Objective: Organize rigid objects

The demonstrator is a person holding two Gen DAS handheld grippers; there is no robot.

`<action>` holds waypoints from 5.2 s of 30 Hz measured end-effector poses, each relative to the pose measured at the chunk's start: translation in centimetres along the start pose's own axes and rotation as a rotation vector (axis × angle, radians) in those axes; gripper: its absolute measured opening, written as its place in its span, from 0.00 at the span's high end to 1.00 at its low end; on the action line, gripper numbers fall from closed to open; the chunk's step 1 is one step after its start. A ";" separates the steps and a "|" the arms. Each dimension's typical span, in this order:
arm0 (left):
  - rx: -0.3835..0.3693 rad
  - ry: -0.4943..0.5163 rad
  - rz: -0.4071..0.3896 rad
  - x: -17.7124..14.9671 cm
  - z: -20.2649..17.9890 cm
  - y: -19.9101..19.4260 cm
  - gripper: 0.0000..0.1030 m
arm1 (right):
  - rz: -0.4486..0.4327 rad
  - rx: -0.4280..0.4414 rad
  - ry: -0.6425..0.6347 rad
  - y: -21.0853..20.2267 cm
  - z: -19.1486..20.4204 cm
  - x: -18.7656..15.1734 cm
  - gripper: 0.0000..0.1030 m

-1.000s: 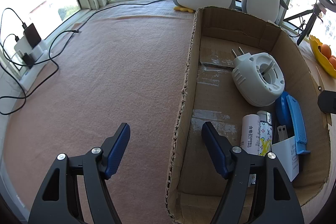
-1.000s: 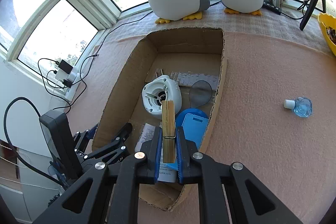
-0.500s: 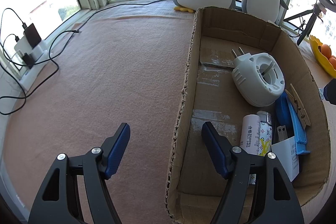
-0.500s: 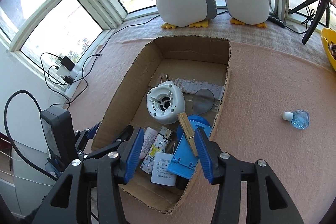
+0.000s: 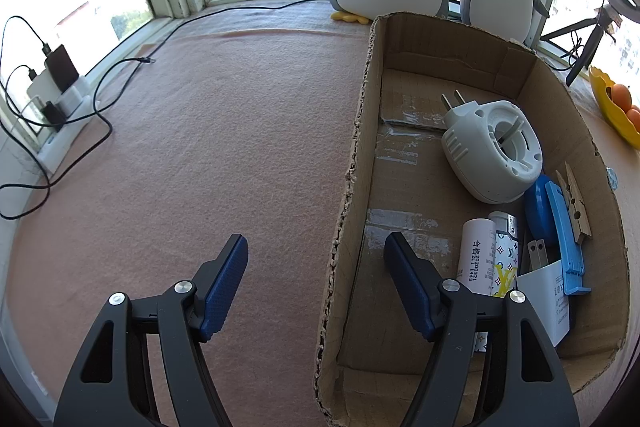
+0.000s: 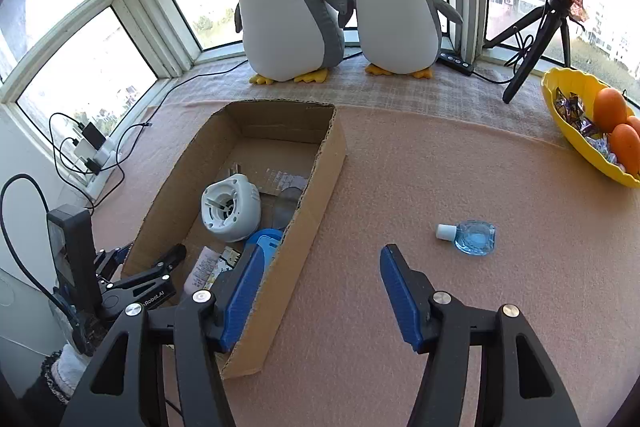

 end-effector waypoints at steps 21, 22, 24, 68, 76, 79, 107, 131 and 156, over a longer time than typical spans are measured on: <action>0.002 -0.001 0.000 0.1 0.0 0.1 0.30 | 0.145 -0.169 0.077 5.0 -9.6 -0.7 0.37; 0.001 -0.002 0.000 0.1 0.0 0.1 0.30 | 0.160 -0.164 0.087 5.5 -9.8 -0.6 0.37; -0.001 -0.003 0.000 0.1 0.0 0.2 0.30 | 0.185 -0.158 0.097 6.2 -10.1 -0.4 0.37; -0.002 -0.003 0.001 0.2 -0.1 0.3 0.30 | 0.119 -0.099 -0.012 3.3 -4.0 1.7 0.49; -0.002 -0.003 0.002 0.3 -0.1 0.3 0.30 | 0.087 -0.002 -0.098 1.9 1.7 2.6 0.48; -0.002 -0.002 0.003 0.2 -0.1 0.3 0.30 | 0.084 0.033 -0.151 1.8 4.3 2.6 0.48; 0.000 0.006 0.010 0.3 -0.2 0.3 0.30 | 0.113 0.033 -0.324 4.5 11.5 0.7 0.45; -0.069 0.065 -0.120 2.1 -2.0 -9.3 0.30 | -0.014 -0.014 -0.173 -3.3 7.0 -0.2 0.38; -0.124 0.059 -0.164 0.7 -3.6 -16.9 0.20 | -0.166 -0.146 -0.102 -11.1 4.2 -2.9 0.23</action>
Point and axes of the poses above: each gripper's, at about its wrist camera, not at the fingertips, and y roughly the way its jaws point, z to its left, x to its top, the point moved 7 cm from there along y, roughly the way its jaws point, and after that the axes turned 5 degrees about -y, right-handed, at the moved point
